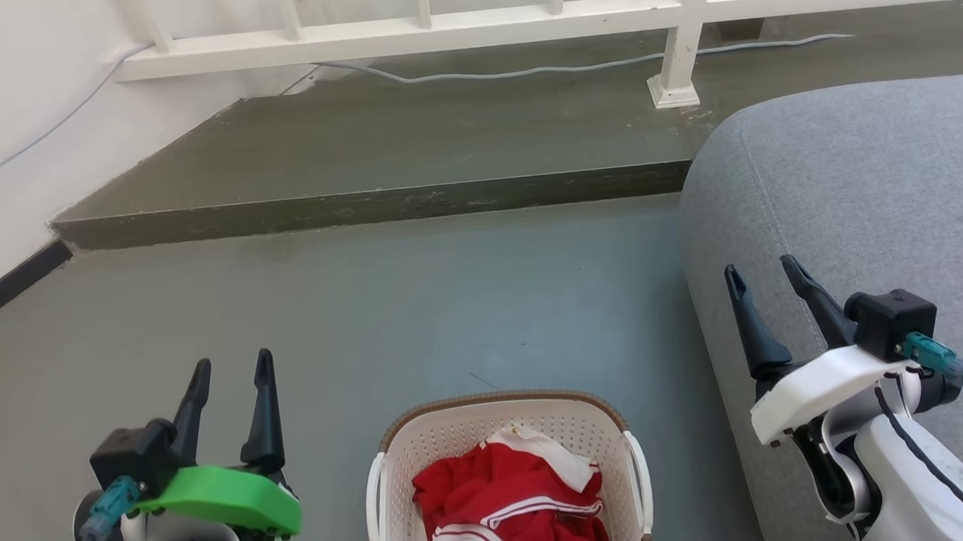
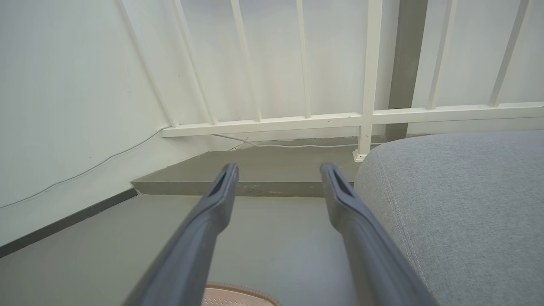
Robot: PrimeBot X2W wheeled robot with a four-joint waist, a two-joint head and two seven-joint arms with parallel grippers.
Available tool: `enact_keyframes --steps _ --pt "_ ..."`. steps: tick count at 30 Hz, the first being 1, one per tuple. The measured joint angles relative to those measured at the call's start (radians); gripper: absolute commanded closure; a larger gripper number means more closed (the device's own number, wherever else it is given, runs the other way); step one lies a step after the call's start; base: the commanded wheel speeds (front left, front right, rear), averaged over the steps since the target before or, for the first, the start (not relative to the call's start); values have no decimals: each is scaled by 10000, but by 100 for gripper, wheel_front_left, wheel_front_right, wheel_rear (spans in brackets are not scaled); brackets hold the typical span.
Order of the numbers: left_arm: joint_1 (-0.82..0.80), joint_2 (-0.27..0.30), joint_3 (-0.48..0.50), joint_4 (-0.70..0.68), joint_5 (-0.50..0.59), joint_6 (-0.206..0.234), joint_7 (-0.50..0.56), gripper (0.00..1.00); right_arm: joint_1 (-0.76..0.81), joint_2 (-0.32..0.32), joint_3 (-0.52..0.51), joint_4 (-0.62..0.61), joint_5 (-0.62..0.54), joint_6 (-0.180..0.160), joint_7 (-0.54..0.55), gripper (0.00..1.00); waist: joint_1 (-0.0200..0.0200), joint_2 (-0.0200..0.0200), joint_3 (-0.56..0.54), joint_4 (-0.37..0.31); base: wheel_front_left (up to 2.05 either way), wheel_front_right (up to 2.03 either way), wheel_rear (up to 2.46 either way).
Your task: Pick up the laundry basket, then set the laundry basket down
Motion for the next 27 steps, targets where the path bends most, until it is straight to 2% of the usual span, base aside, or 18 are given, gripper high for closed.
enact_keyframes --steps 17,27 --pt "326 -211 238 -255 412 -217 0 0 481 215 -364 -313 -357 15 0 0 0 0 44 14 0 0 0" --pt "476 -299 364 -301 520 -351 0 0 660 305 -602 -403 -460 136 0 0 0 0 66 10 0 0 0"
